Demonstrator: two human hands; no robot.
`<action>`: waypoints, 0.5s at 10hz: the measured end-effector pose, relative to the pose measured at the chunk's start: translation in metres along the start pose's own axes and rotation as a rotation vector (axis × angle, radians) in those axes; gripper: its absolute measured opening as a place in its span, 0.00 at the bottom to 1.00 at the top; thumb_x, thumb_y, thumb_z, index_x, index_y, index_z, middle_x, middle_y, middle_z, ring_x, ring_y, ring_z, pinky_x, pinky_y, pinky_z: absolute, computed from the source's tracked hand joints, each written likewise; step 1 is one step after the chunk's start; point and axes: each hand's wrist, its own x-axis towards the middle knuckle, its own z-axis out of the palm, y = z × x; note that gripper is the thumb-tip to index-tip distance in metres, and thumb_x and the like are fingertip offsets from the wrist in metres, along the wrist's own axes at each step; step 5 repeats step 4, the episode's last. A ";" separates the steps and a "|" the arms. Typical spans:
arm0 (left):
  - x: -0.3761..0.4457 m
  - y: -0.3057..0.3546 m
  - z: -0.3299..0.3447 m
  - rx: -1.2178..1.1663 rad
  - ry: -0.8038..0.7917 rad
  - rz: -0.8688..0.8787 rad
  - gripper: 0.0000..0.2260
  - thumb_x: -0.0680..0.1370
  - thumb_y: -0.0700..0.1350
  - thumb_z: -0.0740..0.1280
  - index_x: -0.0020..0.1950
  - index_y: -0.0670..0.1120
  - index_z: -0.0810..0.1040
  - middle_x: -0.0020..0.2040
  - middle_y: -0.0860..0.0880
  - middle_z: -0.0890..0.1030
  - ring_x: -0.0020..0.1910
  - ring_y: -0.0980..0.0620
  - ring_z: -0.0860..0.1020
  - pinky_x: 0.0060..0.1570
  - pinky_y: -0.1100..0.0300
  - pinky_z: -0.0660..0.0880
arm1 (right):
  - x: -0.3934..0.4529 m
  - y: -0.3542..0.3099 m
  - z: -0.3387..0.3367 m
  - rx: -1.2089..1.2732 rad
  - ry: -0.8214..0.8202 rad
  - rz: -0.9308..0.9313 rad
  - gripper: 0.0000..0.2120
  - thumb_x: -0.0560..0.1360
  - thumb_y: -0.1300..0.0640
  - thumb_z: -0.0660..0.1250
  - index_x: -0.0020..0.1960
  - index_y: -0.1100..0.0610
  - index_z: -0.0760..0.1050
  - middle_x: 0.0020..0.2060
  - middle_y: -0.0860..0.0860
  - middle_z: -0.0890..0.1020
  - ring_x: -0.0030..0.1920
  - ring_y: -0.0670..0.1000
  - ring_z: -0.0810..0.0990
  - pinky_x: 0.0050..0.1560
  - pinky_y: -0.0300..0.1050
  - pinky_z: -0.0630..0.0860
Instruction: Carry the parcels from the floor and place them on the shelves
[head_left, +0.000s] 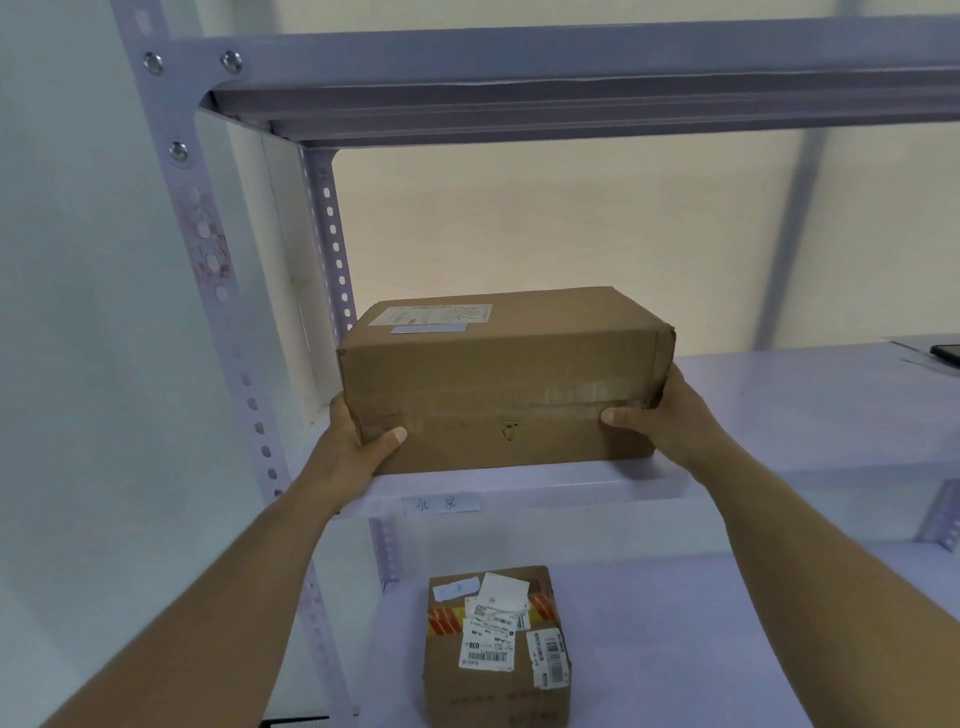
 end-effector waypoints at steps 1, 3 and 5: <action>-0.001 0.001 0.000 -0.023 -0.006 0.007 0.34 0.77 0.49 0.66 0.77 0.45 0.51 0.75 0.42 0.65 0.71 0.39 0.68 0.69 0.45 0.66 | 0.000 -0.002 0.000 0.000 -0.008 0.022 0.39 0.66 0.56 0.75 0.71 0.55 0.59 0.62 0.52 0.73 0.60 0.55 0.72 0.58 0.49 0.70; -0.009 0.001 -0.003 -0.078 -0.035 0.015 0.42 0.75 0.48 0.68 0.78 0.50 0.41 0.78 0.45 0.60 0.74 0.41 0.65 0.71 0.44 0.64 | -0.004 0.000 -0.002 0.007 -0.020 0.037 0.40 0.66 0.58 0.75 0.72 0.56 0.58 0.61 0.51 0.73 0.64 0.56 0.71 0.57 0.48 0.70; -0.013 0.003 -0.005 -0.117 -0.005 0.007 0.44 0.76 0.49 0.68 0.78 0.51 0.37 0.79 0.47 0.56 0.76 0.43 0.60 0.72 0.44 0.60 | -0.008 0.001 -0.004 -0.029 0.038 0.058 0.48 0.67 0.53 0.75 0.76 0.58 0.48 0.74 0.56 0.64 0.73 0.57 0.63 0.69 0.54 0.65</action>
